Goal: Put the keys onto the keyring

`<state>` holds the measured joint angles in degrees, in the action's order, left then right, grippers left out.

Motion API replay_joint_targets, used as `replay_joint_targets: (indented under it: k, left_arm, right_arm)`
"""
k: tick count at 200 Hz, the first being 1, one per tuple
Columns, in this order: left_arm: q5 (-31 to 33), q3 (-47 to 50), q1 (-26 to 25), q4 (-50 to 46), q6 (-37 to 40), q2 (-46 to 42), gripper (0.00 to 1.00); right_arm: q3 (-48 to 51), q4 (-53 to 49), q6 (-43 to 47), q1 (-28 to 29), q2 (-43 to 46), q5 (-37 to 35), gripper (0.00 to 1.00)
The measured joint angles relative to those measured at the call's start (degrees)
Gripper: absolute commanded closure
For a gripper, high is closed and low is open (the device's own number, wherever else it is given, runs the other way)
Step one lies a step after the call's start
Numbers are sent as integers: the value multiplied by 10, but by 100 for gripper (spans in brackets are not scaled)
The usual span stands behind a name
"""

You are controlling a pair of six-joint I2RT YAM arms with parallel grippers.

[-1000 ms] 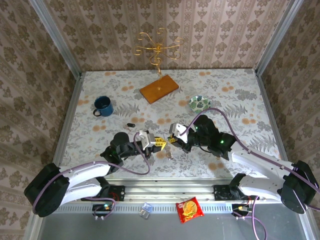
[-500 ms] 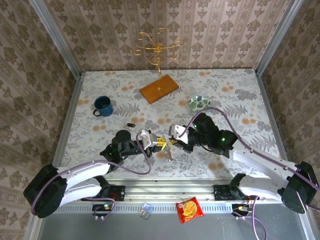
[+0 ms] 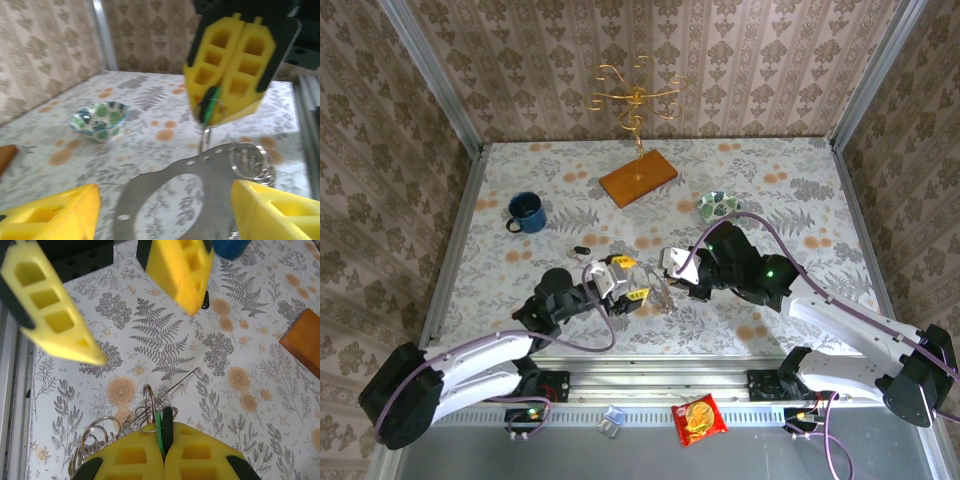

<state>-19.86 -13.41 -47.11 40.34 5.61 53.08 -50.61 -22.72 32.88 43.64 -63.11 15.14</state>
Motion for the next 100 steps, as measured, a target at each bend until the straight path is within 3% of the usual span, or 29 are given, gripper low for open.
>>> replay_joint_targets:
  k: [69, 100]
  left_arm:
    - [302, 29, 23, -94, -19, -215, 22]
    - [401, 34, 55, -177, -50, -304, 22]
  right_arm:
    - [-50, 2, -16, 54, -43, -2, 100]
    - [-86, 30, -41, 101, -103, -1, 100]
